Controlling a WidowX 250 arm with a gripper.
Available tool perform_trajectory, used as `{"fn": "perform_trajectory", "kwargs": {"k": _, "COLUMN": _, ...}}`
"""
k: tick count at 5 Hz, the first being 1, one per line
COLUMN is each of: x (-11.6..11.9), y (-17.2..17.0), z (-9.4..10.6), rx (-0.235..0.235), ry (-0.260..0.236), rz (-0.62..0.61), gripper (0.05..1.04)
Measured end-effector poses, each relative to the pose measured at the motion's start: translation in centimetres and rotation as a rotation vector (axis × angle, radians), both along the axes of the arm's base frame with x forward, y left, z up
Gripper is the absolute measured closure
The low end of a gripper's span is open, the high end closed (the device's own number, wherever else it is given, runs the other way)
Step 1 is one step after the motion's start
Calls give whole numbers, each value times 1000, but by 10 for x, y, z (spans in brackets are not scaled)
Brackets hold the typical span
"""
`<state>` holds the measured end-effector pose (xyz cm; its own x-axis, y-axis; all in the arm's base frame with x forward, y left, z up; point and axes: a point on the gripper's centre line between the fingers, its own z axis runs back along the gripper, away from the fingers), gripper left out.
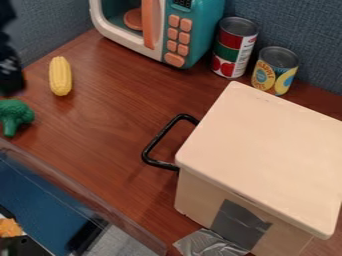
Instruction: Open the drawer
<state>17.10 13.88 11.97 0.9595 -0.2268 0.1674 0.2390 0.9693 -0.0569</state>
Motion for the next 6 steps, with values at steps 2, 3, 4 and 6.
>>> {"fn": "perform_trajectory", "kwargs": {"k": 2, "x": 36, "y": -44, "z": -25, "rx": -58, "ry": 2, "rz": 71, "gripper": 85}}
{"fn": "perform_trajectory", "kwargs": {"k": 3, "x": 58, "y": -77, "z": -32, "rx": -86, "ry": -13, "rz": 34, "gripper": 85}}
{"fn": "perform_trajectory", "kwargs": {"k": 4, "x": 70, "y": -107, "z": -43, "rx": -98, "ry": 6, "rz": -7, "gripper": 85}}
{"fn": "perform_trajectory", "kwargs": {"k": 6, "x": 86, "y": -124, "z": -69, "rx": -74, "ry": 15, "rz": 10, "gripper": 85}}
